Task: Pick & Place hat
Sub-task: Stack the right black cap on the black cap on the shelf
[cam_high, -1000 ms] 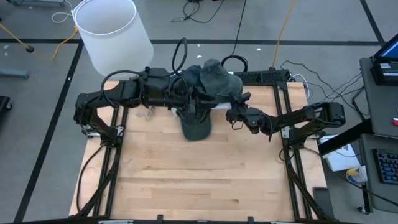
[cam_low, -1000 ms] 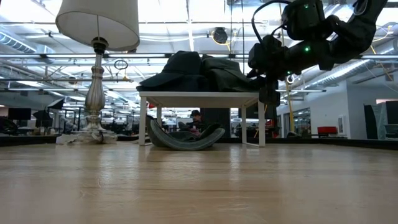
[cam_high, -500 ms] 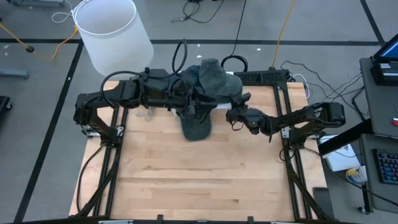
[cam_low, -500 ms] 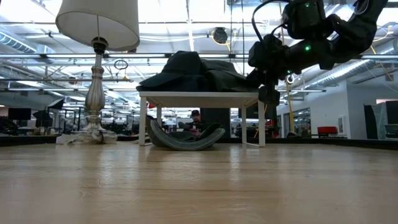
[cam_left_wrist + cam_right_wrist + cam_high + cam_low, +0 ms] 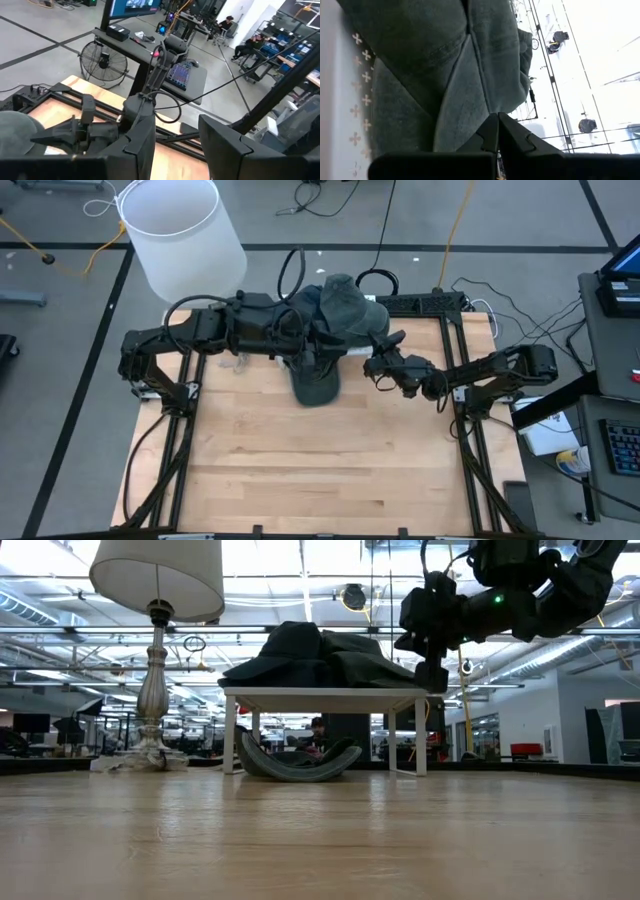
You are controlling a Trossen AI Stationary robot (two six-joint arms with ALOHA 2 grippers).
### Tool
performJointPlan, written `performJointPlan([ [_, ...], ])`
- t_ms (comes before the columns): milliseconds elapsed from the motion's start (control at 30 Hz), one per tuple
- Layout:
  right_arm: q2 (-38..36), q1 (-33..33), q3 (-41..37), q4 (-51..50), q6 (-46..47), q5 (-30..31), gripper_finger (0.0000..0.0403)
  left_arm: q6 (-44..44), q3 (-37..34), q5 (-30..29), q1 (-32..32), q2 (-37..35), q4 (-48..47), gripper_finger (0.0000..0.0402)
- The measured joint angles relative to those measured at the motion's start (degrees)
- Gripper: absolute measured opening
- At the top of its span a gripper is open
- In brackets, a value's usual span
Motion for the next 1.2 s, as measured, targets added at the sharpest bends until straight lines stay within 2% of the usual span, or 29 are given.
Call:
performJointPlan([
  [200,0.03,0.37,0.00,0.01,2.07,-0.15,0.0001,-0.34,0.00,-0.62,0.00,0.02,-0.69,0.0152],
  [333,-1.16,0.35,0.00,2.16,9.04,-2.31,0.0000,-0.33,0.00,-0.62,0.00,0.02,-0.69,0.0152],
  [500,-8.48,0.36,0.58,1.04,27.94,-13.01,0.0025,-1.29,0.00,-0.62,0.00,0.02,-0.67,0.0152],
  [667,-16.13,-0.66,1.20,-9.81,46.88,-28.02,0.0069,-1.51,0.00,-0.62,0.02,0.02,-0.61,0.0152],
  [767,-18.47,-0.91,1.20,-16.14,51.82,-33.93,0.0095,-1.62,0.00,-0.63,0.02,0.02,-0.61,0.0152],
  [833,-18.78,-0.85,1.21,-18.08,51.89,-34.25,0.0110,-1.62,0.00,-0.64,0.02,0.02,-0.60,0.0152],
  [933,-18.50,-0.93,3.61,-23.61,53.23,-30.74,0.0129,-1.62,0.00,-0.64,0.02,0.02,-0.54,0.0152],
  [1033,-17.28,-1.70,10.39,-35.02,56.08,-28.32,0.0144,-1.62,0.00,-0.62,0.01,0.02,-0.54,0.0152],
  [1200,-11.90,-3.27,22.21,-54.06,64.35,-28.51,0.0161,-1.60,0.00,-0.60,0.02,0.02,-0.58,0.0152],
])
